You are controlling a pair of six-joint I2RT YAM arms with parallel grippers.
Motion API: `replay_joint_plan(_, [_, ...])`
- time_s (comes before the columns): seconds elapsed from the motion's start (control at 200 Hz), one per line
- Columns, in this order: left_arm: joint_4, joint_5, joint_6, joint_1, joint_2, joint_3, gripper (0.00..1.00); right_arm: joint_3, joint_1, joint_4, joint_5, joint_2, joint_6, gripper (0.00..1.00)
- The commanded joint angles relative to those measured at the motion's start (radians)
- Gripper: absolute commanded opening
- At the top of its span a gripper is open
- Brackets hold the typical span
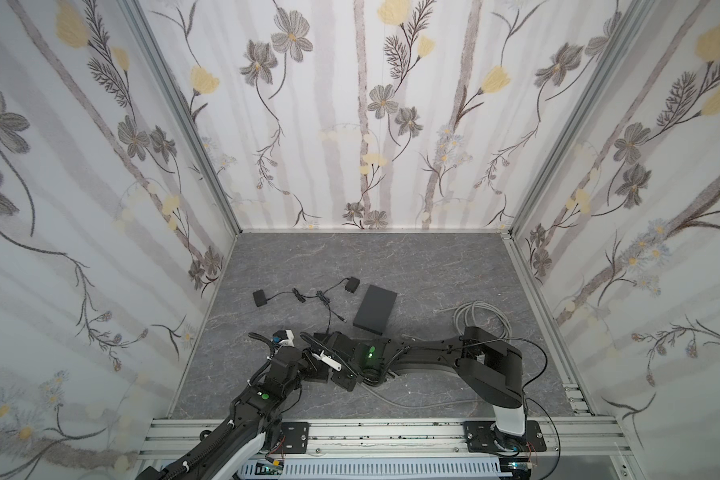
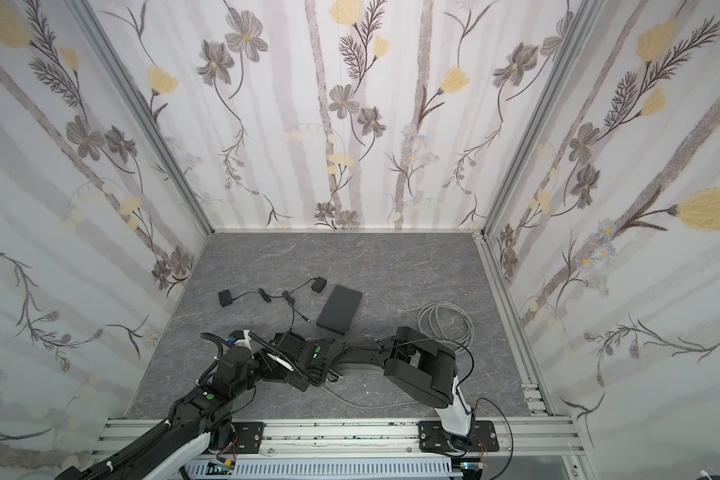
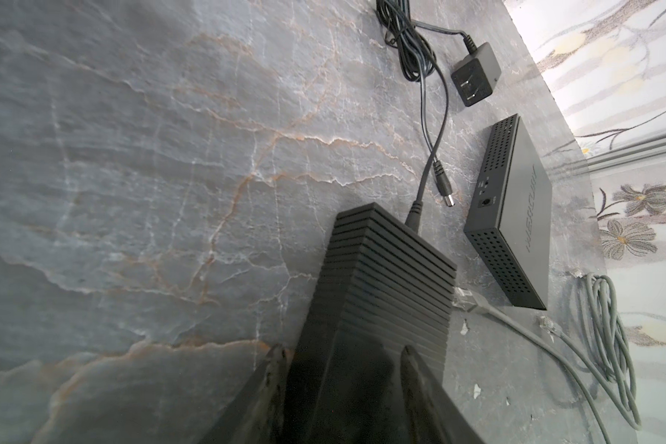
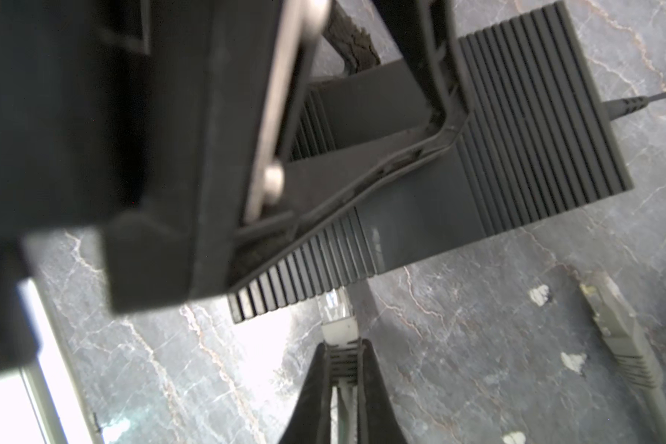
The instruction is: Insert the plug into the switch port
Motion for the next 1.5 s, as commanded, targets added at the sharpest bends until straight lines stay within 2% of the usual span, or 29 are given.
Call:
replay_joint_plan(0.0, [0.027,0.22,-0.068,-0.029,0.04,-0.006,0.49,0.031,0.001,0.416,-0.036,0.003,-0.014,0.0])
replay_joint_plan(0.45, [0.184,0.224,-0.079,-0.098,0.25,0.034,0.5,0.027,-0.031,0.505,-0.068,0.013,-0.031,0.0])
replay_joint_plan(0.725, [0.008,0.195,0.022,-0.087,0.302,0.15,0.54,-0.149,-0.029,0.525,-0.03,-0.072,0.008,0.0])
replay_joint_plan(1.024, [0.059,0.203,0.06,-0.029,0.449,0.188,0.54,-0.298,0.049,0.504,0.049,-0.138,0.116,0.0])
replay_joint_plan(1.329, [-0.073,0.16,0.095,-0.004,0.378,0.23,0.58,-0.347,0.09,0.542,0.037,-0.128,0.155,0.0])
replay_joint_plan(1.359, [-0.081,0.159,0.097,0.001,0.369,0.23,0.58,-0.349,0.091,0.54,0.039,-0.13,0.153,0.04])
replay_joint_plan(1.424, [-0.104,0.152,0.1,0.007,0.35,0.231,0.58,-0.355,0.09,0.531,0.049,-0.143,0.141,0.22])
replay_joint_plan(1.494, [-0.129,0.143,0.105,0.013,0.326,0.231,0.58,-0.366,0.084,0.52,0.059,-0.178,0.122,0.3])
